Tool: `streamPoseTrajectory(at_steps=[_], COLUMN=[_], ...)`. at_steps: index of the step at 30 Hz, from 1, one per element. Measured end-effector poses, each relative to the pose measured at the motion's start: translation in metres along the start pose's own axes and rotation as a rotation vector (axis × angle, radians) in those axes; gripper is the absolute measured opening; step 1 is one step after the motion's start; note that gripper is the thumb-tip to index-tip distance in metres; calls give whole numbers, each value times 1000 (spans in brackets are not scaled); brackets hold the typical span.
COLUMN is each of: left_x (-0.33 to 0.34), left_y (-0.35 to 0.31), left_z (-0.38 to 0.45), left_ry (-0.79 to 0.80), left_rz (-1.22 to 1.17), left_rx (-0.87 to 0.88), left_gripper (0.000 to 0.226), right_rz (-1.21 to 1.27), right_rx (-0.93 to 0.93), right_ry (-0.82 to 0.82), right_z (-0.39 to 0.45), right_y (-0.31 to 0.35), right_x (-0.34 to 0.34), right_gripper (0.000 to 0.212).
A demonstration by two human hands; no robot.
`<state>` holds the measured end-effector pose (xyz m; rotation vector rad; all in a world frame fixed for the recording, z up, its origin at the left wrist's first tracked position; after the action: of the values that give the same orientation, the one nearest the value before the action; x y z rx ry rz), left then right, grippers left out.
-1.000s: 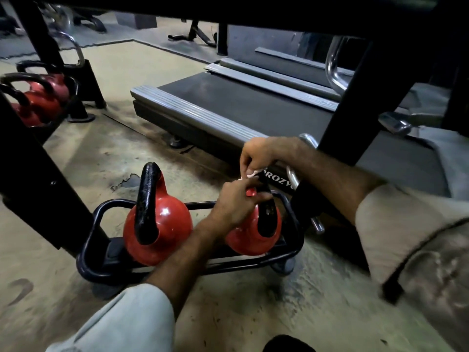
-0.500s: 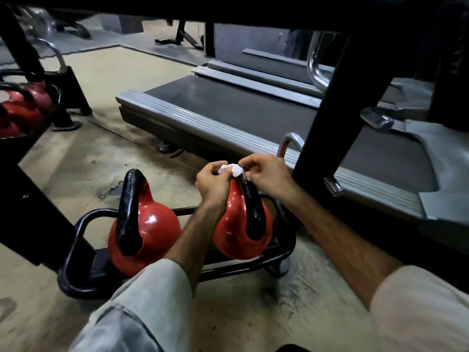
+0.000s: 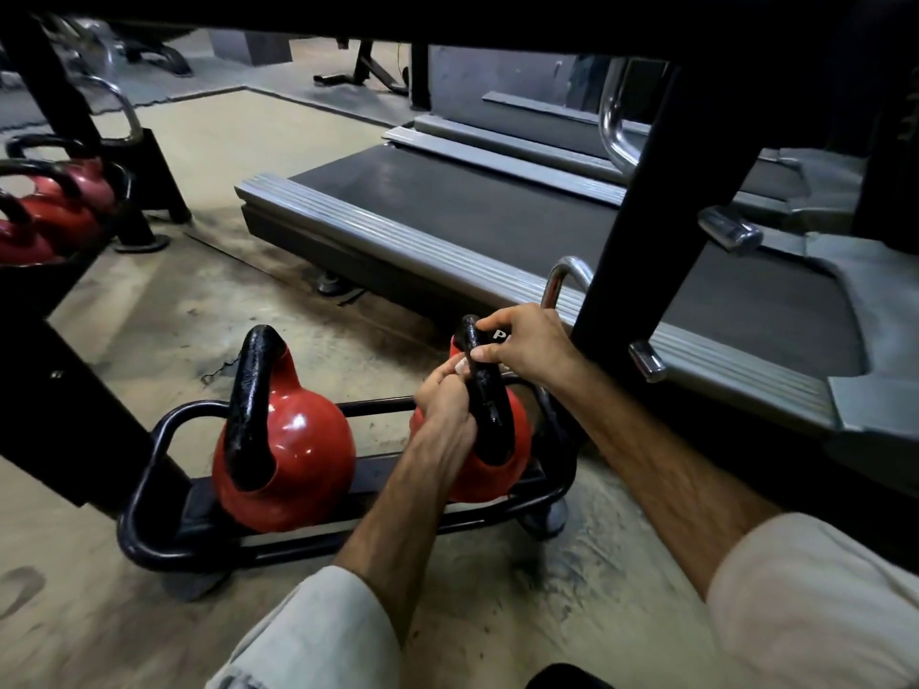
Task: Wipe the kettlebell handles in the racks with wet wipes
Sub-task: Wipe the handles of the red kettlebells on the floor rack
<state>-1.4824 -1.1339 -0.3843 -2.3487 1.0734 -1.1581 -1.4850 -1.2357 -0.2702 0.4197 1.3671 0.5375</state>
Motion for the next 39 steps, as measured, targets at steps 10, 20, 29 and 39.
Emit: streamPoseTrajectory(at_steps=[10, 20, 29, 39], left_x=[3, 4, -34, -38], left_y=[-10, -28, -8, -19], left_z=[13, 8, -27, -41], left_ry=[118, 83, 121, 105], left_rz=[-116, 104, 370, 529], left_rx=[-81, 80, 133, 217], left_gripper=[14, 6, 1, 8], right_rz=[94, 48, 12, 130], right_rx=[24, 37, 31, 51], right_ry=[9, 38, 17, -161], right_z=[-1, 3, -5, -18], right_y=[-6, -7, -4, -4], right_x=[0, 1, 3, 2], right_gripper=[43, 44, 44, 25])
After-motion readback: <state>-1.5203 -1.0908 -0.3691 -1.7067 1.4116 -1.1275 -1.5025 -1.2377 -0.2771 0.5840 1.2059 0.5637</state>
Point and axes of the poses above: each hand's wrist, its own z-axis towards the middle knuckle, its own x-axis out of the palm, y = z × x, the point moved 7 cm from there along z, towards the middle knuckle, and after that the axes turned 11 degrees about -x, right-handed, at the moved point
